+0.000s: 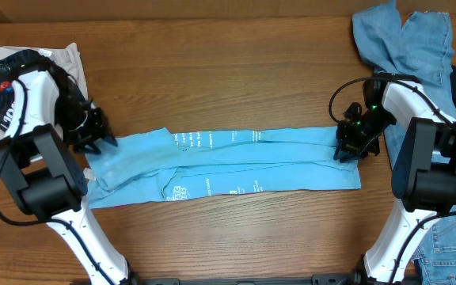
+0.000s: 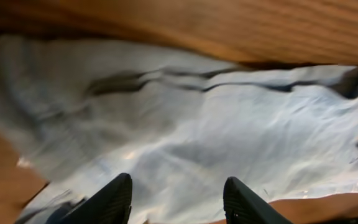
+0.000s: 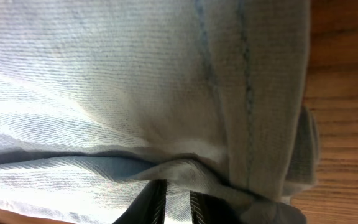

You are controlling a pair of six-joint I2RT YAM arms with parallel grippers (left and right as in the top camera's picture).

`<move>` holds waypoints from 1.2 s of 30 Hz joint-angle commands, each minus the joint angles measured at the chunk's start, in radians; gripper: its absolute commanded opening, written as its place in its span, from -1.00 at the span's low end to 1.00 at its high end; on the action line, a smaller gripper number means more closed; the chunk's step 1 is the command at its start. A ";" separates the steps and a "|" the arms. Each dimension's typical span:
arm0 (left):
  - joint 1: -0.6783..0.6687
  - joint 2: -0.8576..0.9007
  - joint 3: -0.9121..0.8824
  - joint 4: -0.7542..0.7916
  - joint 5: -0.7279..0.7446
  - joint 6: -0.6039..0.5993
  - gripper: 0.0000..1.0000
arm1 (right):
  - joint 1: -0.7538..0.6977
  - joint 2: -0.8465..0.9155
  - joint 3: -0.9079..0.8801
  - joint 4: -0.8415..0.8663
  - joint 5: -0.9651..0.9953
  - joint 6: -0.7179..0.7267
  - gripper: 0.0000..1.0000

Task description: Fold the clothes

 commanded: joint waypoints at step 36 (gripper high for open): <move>-0.270 -0.027 -0.014 0.161 -0.125 -0.045 0.22 | 0.003 0.018 -0.034 0.008 0.010 0.007 -0.63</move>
